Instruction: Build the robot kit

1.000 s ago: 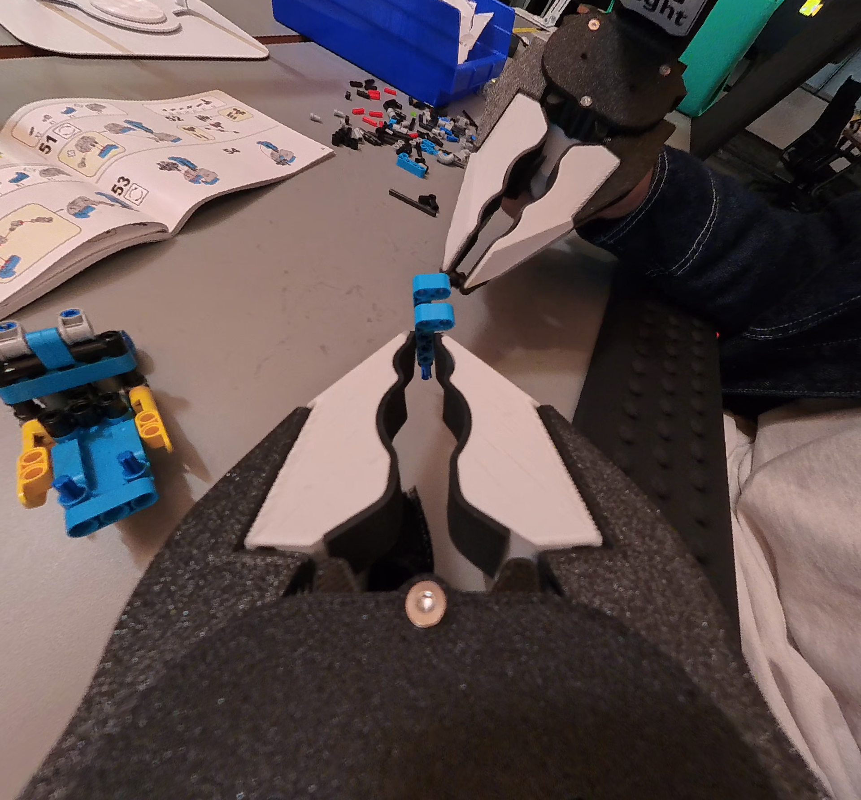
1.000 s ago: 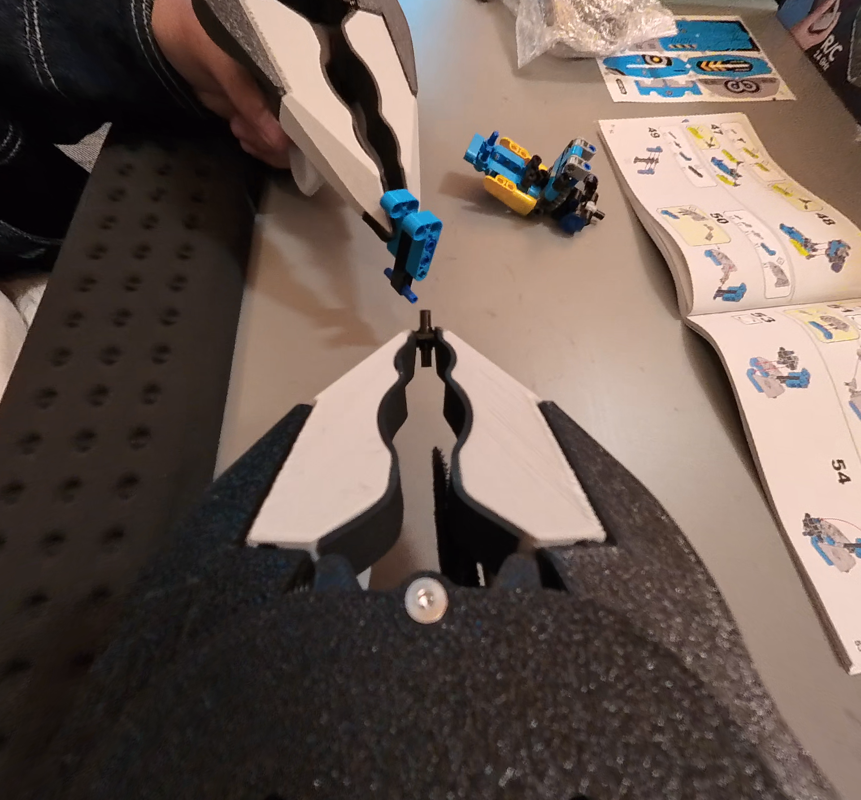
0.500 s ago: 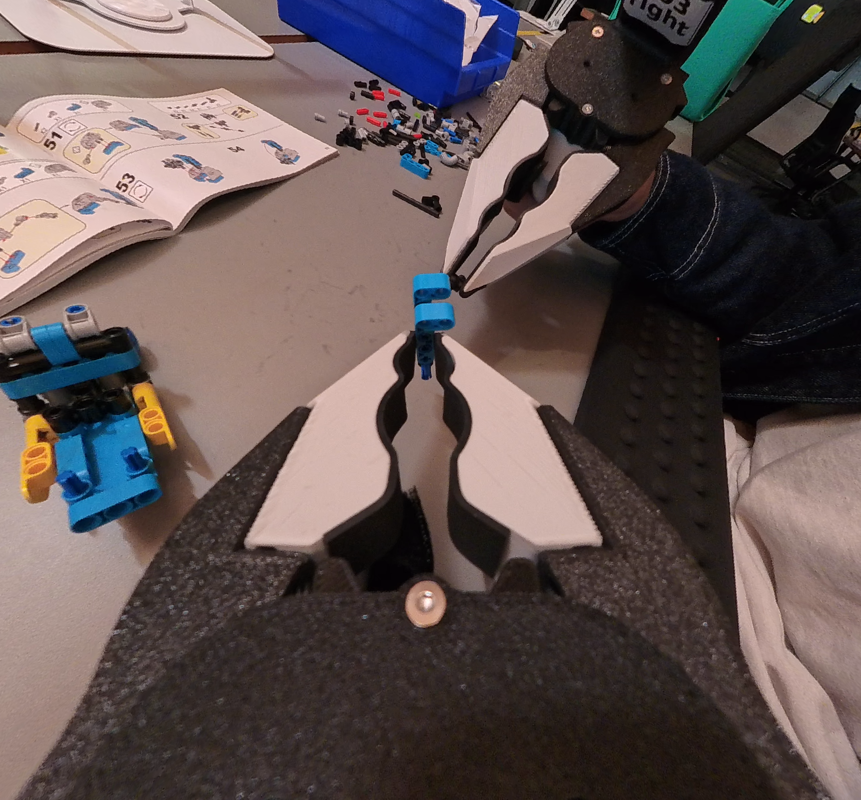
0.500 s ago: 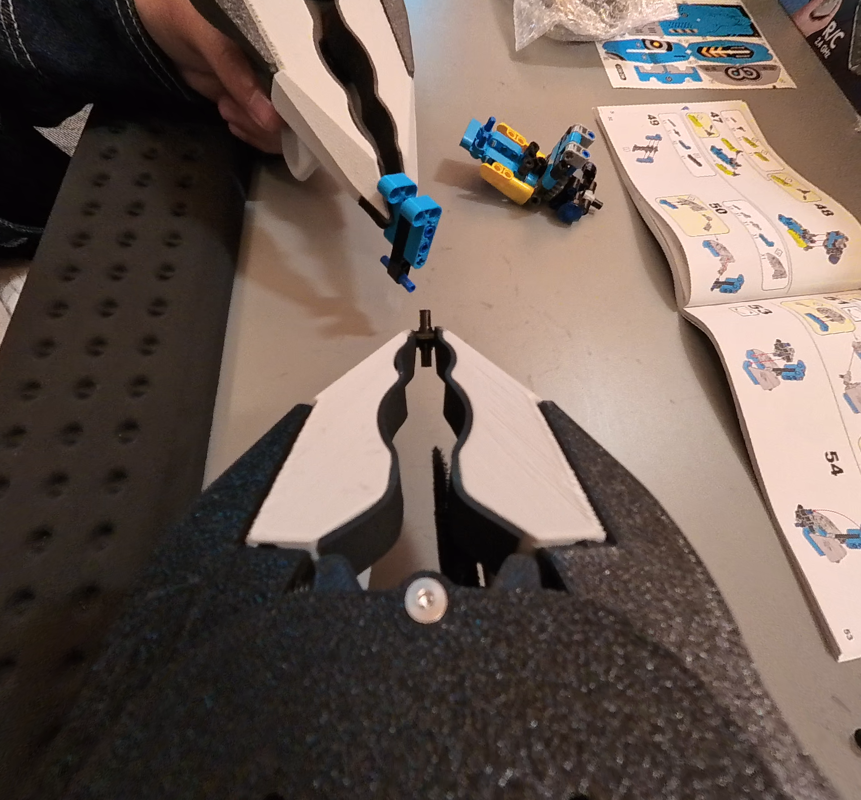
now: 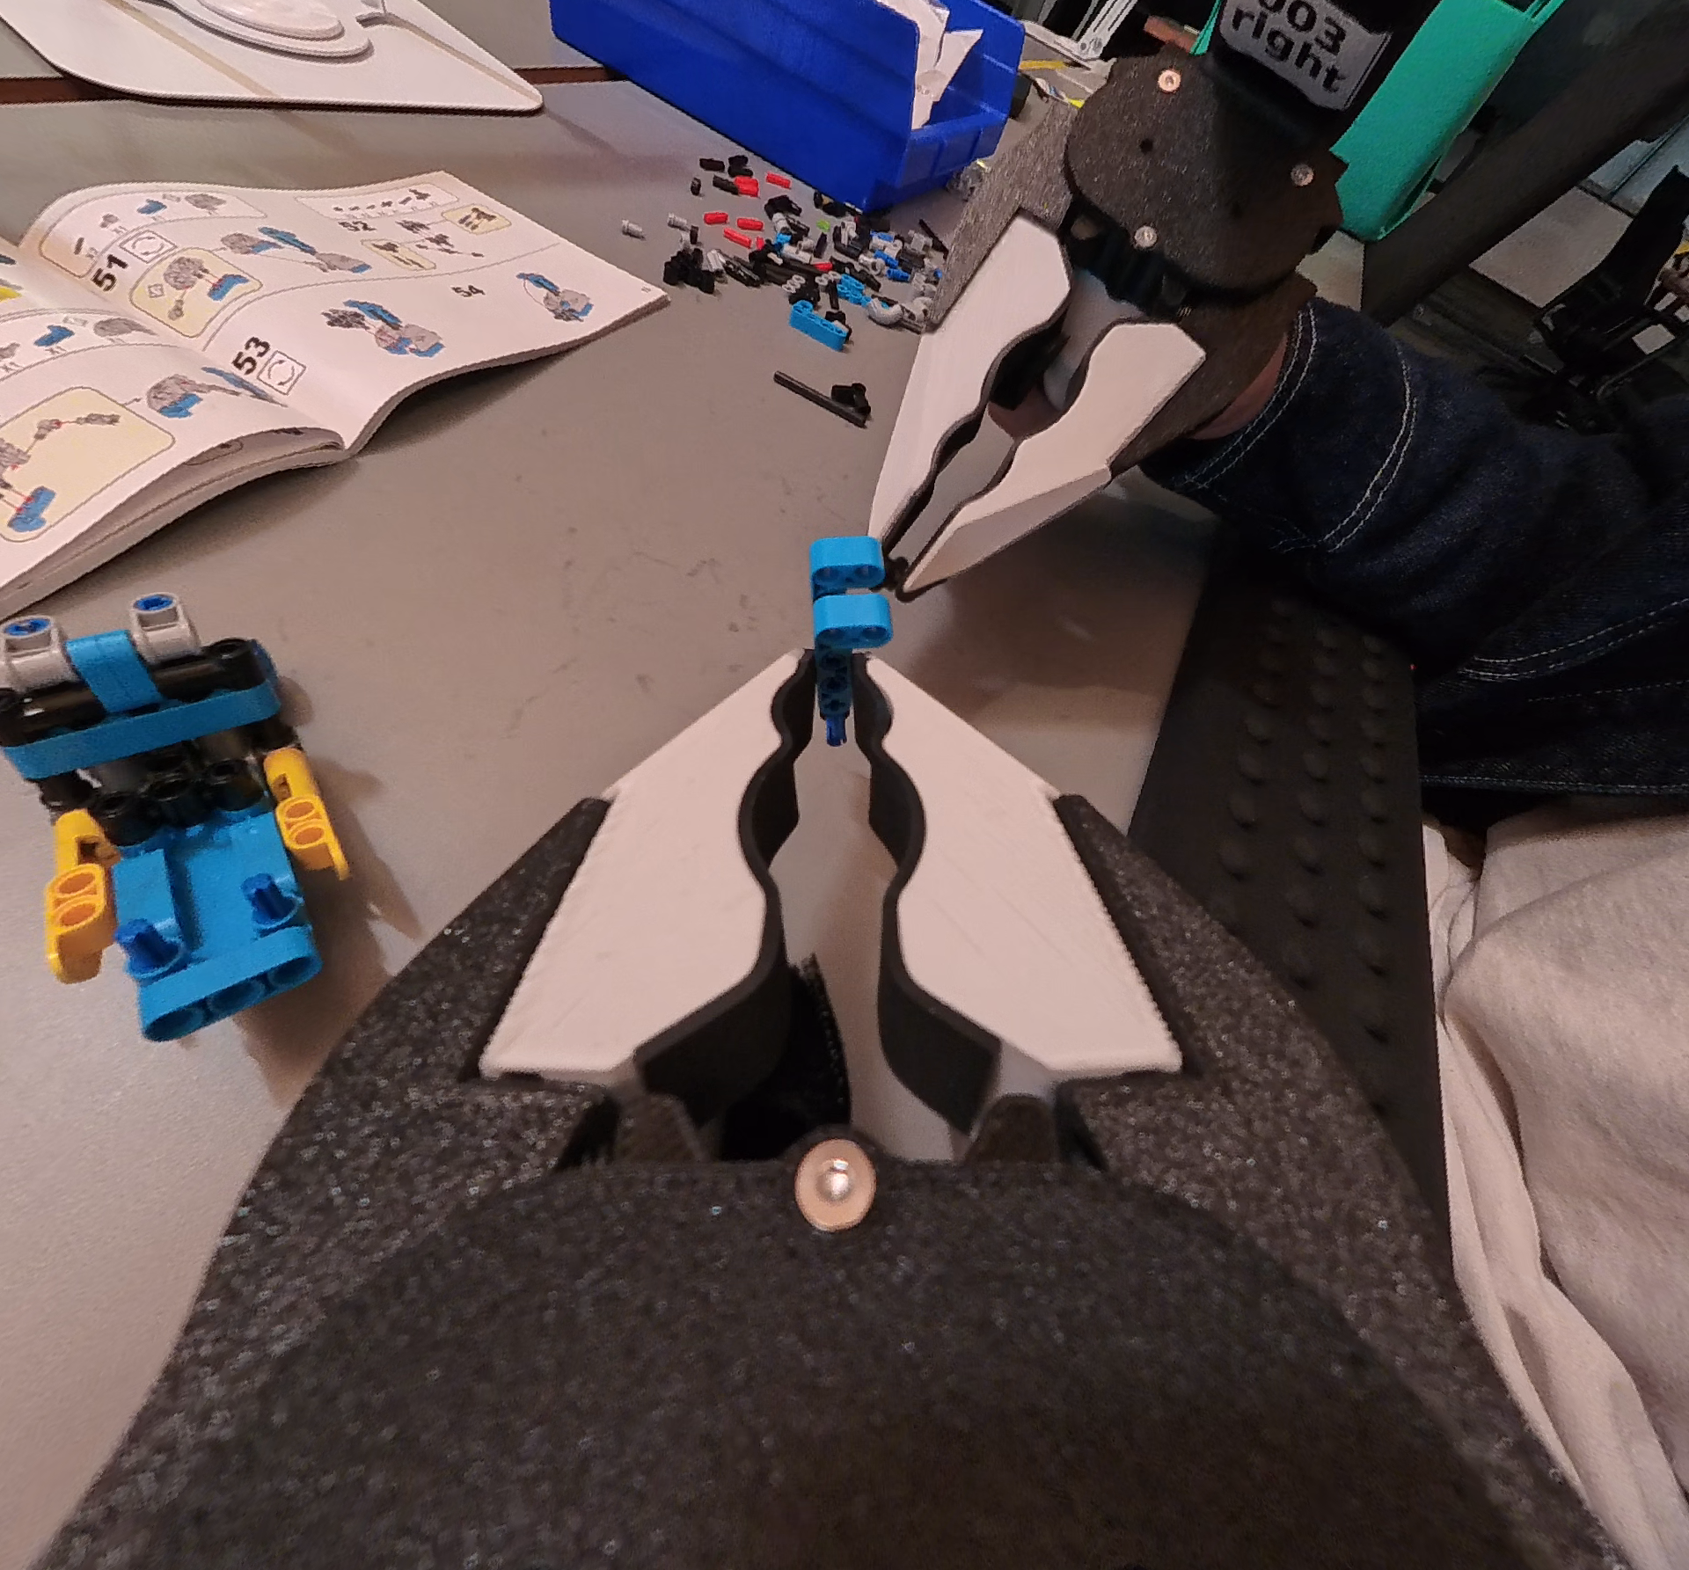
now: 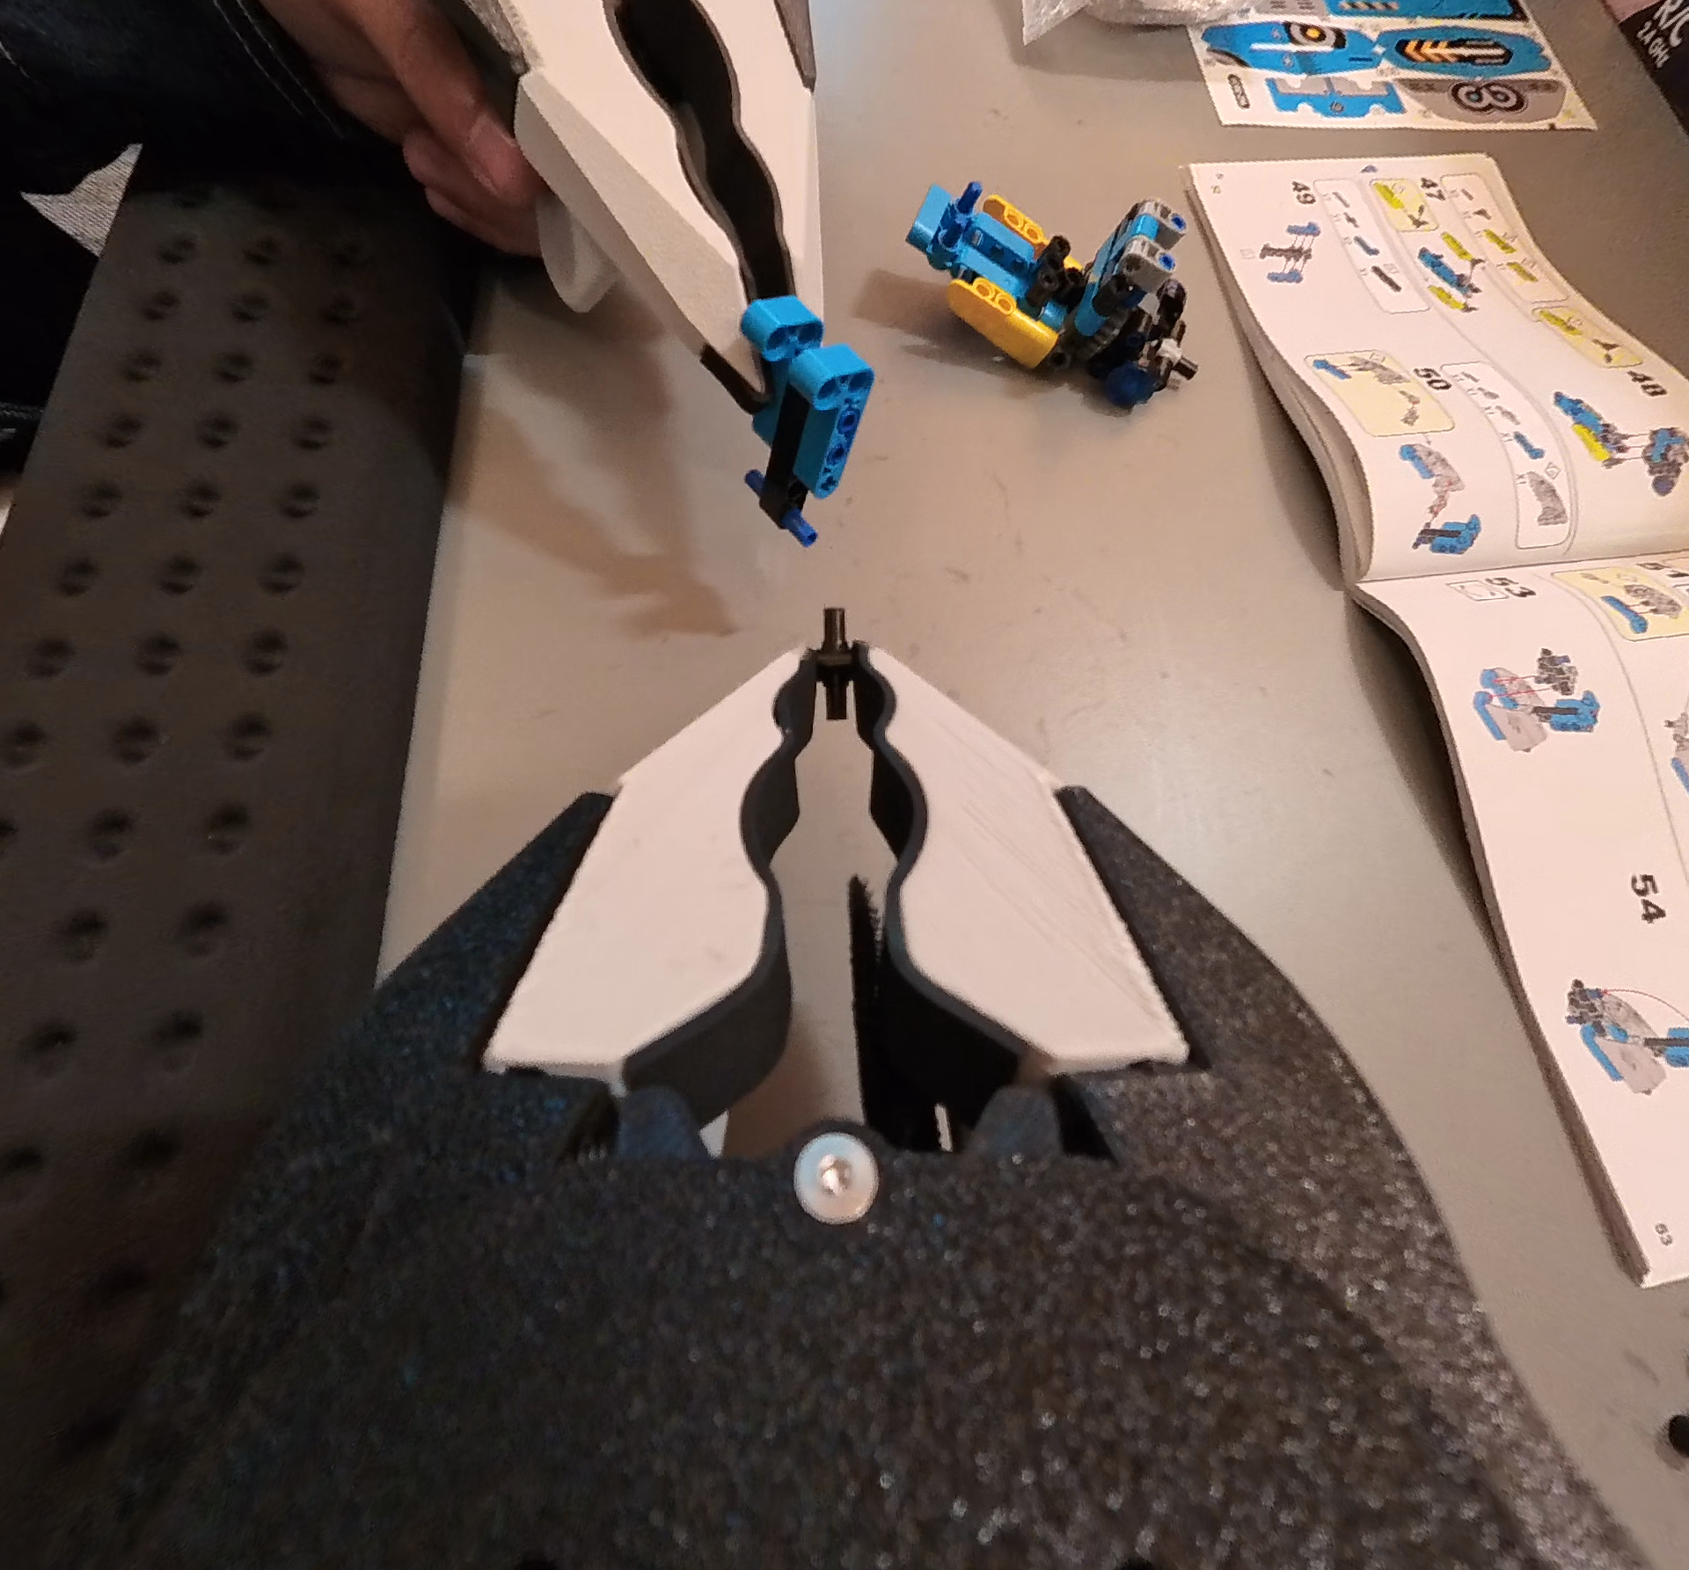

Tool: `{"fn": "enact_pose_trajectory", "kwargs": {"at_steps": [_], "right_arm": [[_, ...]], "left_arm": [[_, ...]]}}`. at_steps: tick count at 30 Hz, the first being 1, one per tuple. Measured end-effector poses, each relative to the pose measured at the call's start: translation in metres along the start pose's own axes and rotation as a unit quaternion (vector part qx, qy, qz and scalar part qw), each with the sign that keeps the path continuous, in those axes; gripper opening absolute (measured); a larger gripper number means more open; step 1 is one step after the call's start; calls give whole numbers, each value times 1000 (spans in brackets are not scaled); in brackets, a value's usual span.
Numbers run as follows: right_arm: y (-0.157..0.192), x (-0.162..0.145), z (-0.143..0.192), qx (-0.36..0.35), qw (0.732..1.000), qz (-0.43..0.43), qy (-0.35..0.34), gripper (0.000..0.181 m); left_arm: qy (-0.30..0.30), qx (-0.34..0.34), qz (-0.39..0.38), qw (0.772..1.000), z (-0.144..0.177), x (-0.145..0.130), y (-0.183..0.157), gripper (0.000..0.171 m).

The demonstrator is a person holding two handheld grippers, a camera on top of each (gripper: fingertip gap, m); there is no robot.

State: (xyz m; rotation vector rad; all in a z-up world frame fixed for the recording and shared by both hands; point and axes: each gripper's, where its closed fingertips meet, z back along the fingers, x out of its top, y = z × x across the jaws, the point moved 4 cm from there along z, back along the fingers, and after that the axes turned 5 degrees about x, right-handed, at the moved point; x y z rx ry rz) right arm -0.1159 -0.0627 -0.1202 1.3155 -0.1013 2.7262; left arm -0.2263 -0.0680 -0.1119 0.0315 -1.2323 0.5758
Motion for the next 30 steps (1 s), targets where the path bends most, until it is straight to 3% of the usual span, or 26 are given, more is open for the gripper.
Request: {"fn": "enact_pose_trajectory", "kwargs": {"at_steps": [24,26,30], "right_arm": [[11,-30,-20,54,994,-22,91,7],[8,-23,-19,44,997,-23,66,14],[14,21,-8,105,987,-78,-89,23]], "left_arm": [[-1,-1,0,1000,0,0,0,7],[-5,-13,1,1000,1,1,-3,7],[-20,-54,8,998,4,5,-10,7]]}}
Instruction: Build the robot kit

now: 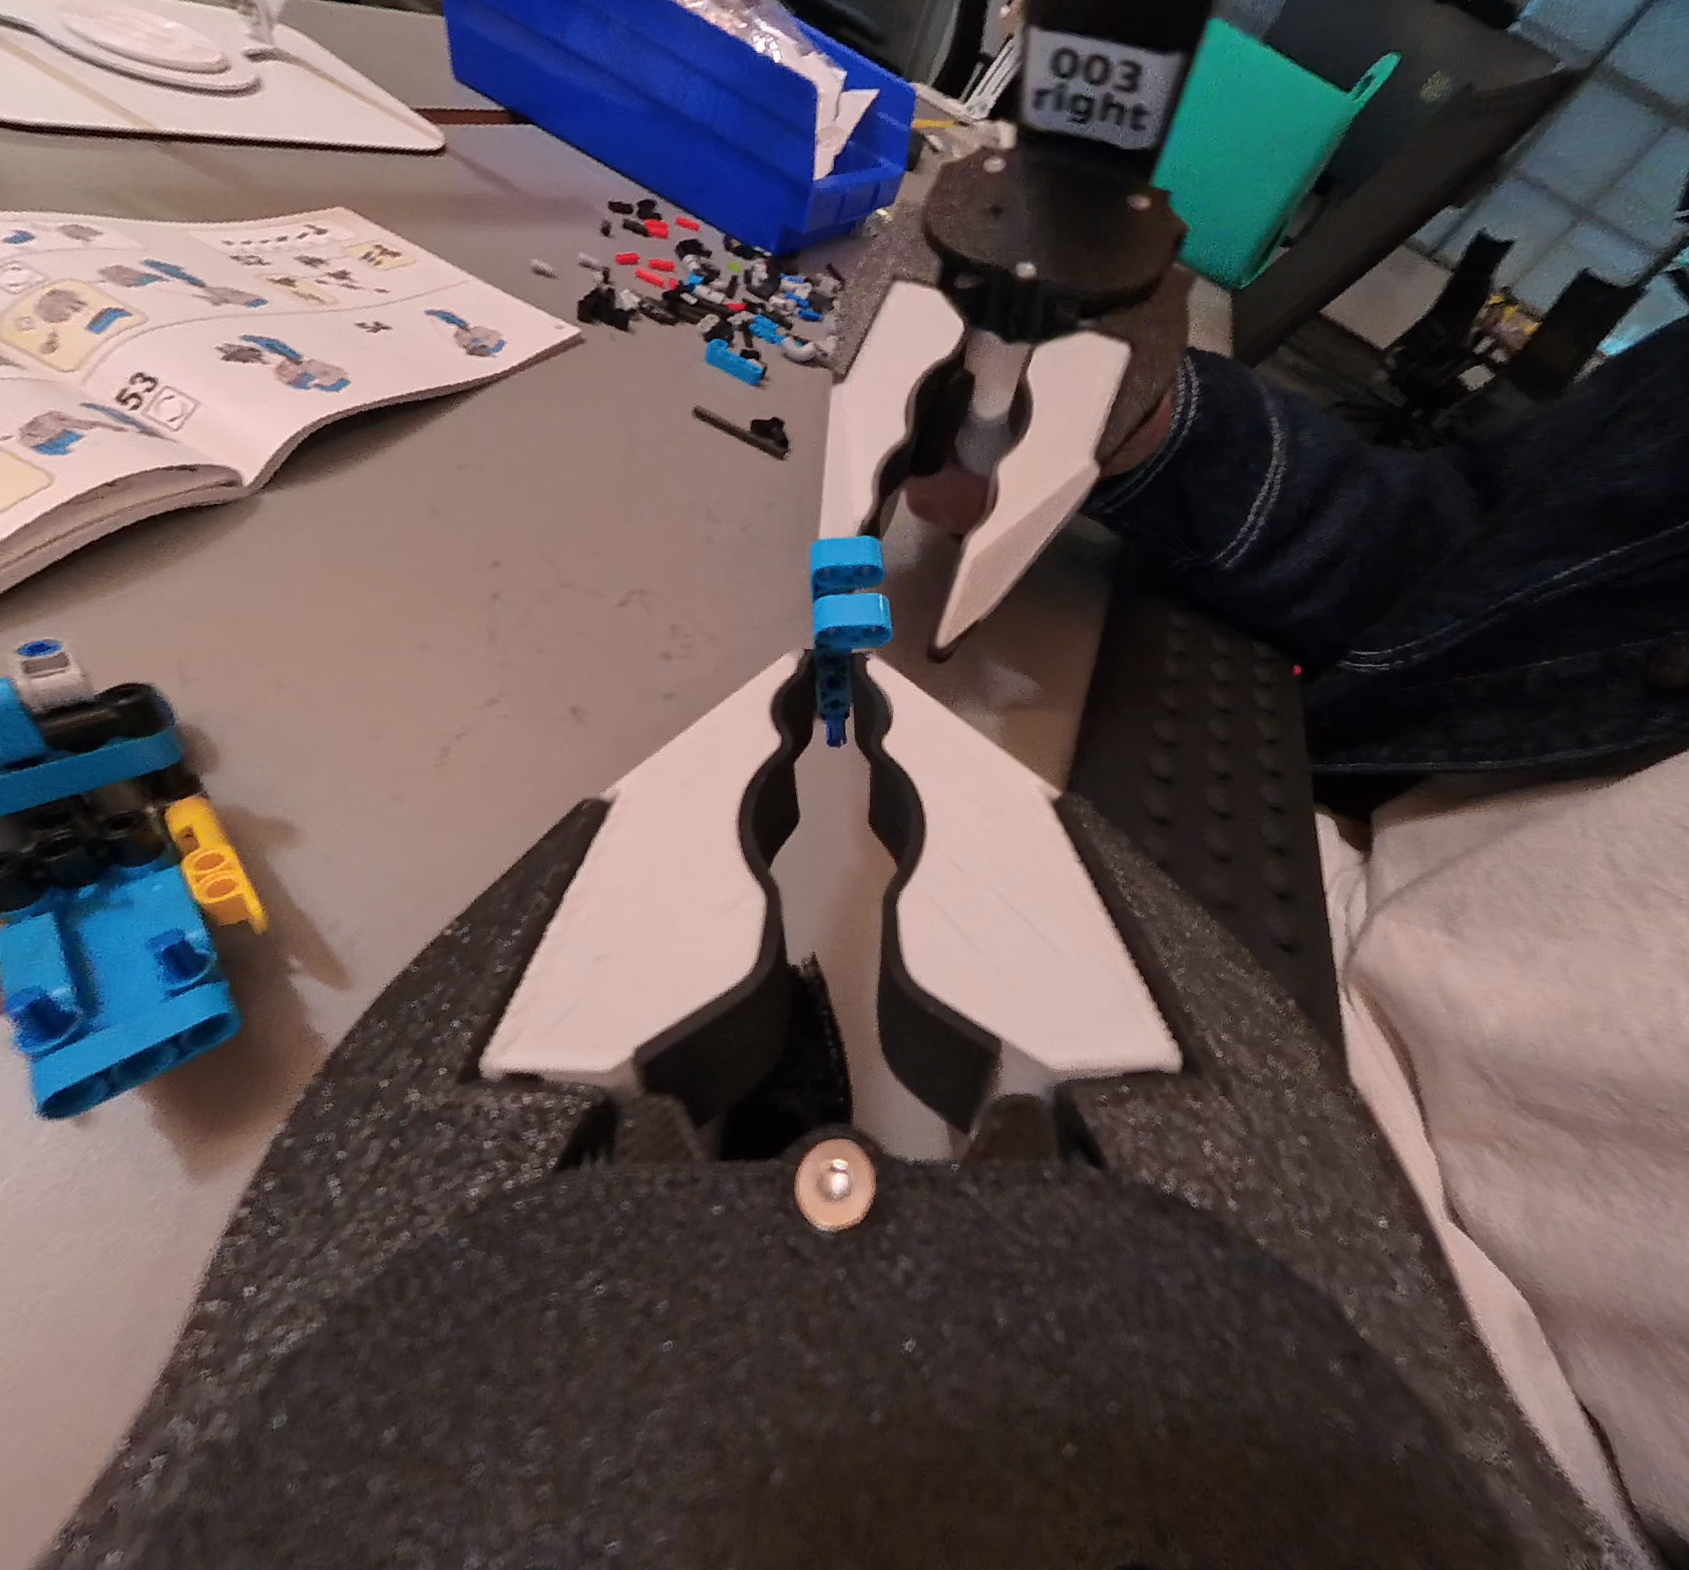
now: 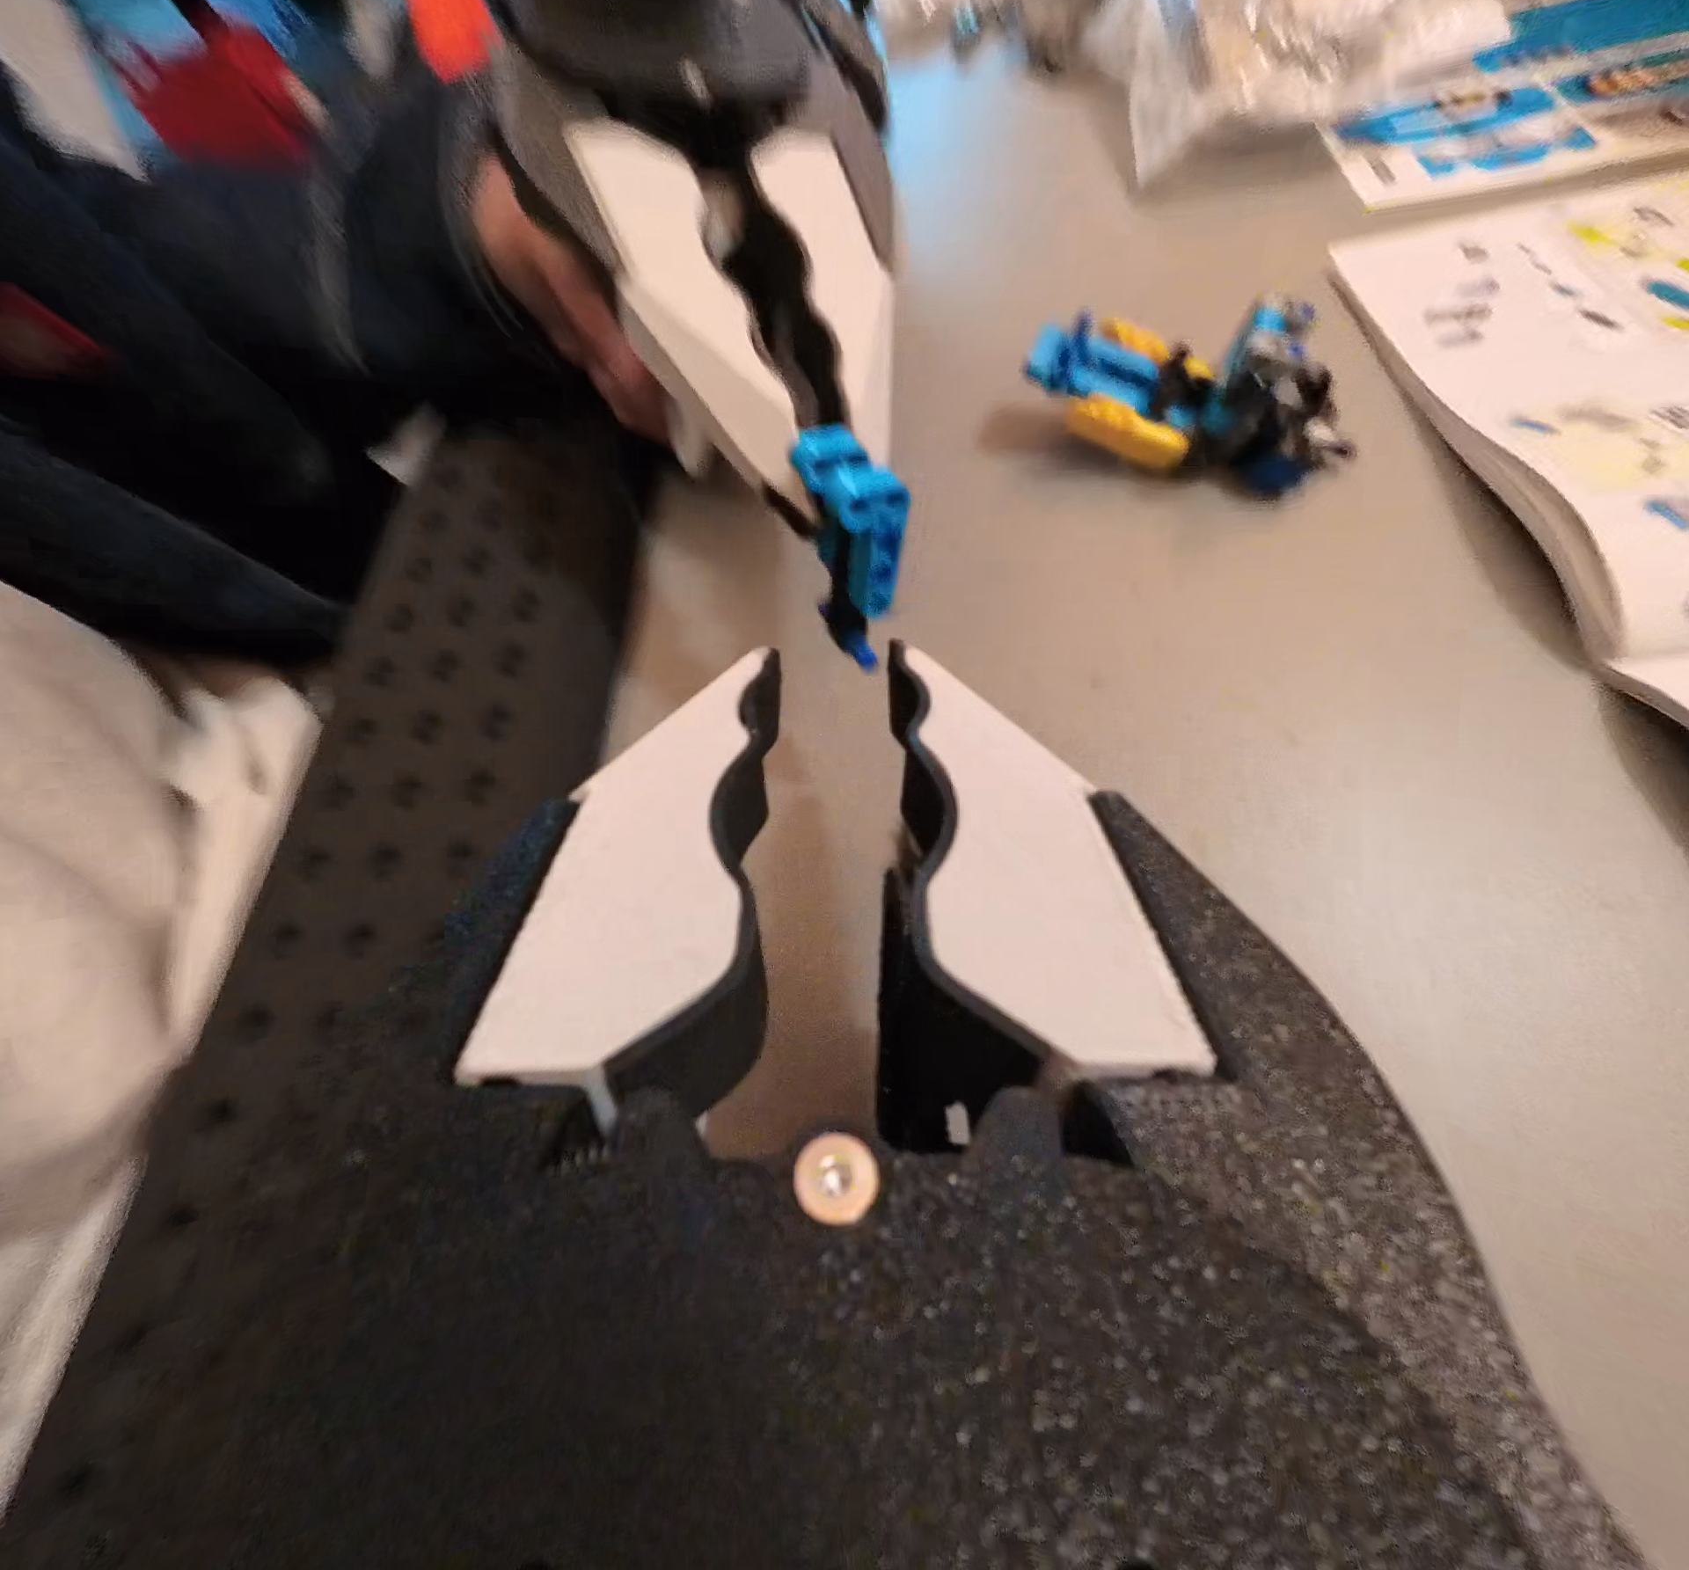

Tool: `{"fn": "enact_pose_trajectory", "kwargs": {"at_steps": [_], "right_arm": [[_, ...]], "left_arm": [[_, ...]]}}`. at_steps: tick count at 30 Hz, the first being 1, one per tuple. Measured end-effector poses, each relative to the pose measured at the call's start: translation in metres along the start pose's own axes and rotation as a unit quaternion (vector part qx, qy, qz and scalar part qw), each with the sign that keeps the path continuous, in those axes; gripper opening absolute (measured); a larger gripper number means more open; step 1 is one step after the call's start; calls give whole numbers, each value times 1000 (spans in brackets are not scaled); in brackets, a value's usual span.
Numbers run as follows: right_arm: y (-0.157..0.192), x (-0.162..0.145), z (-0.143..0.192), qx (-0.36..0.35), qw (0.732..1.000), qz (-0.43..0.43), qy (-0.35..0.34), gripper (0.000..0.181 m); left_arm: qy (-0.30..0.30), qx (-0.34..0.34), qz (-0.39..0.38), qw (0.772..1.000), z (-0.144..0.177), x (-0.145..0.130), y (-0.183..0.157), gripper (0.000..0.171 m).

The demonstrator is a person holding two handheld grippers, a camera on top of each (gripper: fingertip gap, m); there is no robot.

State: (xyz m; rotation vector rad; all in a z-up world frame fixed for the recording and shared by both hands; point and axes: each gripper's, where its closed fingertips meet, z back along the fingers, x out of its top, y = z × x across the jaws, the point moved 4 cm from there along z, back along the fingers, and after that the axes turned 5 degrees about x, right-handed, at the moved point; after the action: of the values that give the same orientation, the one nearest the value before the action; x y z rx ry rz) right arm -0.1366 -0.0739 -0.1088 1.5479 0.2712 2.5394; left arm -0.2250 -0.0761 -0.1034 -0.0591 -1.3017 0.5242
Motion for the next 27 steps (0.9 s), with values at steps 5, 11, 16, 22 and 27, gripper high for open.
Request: {"fn": "enact_pose_trajectory", "kwargs": {"at_steps": [5,11,16,22,27], "right_arm": [[2,14,1,55,995,-48,-68,14],[6,15,0,76,993,-50,-78,15],[6,31,7,76,987,-63,-124,7],[5,44,-2,111,967,-139,-181,6],[4,48,0,121,960,-147,-203,6]], "left_arm": [[-15,-31,-5,999,3,3,-8,7],[-13,-55,-19,998,2,3,-16,7],[-64,-55,11,996,7,16,-14,10],[-94,-79,53,991,12,26,-14,12],[-114,-85,75,987,16,31,-12,7]]}}
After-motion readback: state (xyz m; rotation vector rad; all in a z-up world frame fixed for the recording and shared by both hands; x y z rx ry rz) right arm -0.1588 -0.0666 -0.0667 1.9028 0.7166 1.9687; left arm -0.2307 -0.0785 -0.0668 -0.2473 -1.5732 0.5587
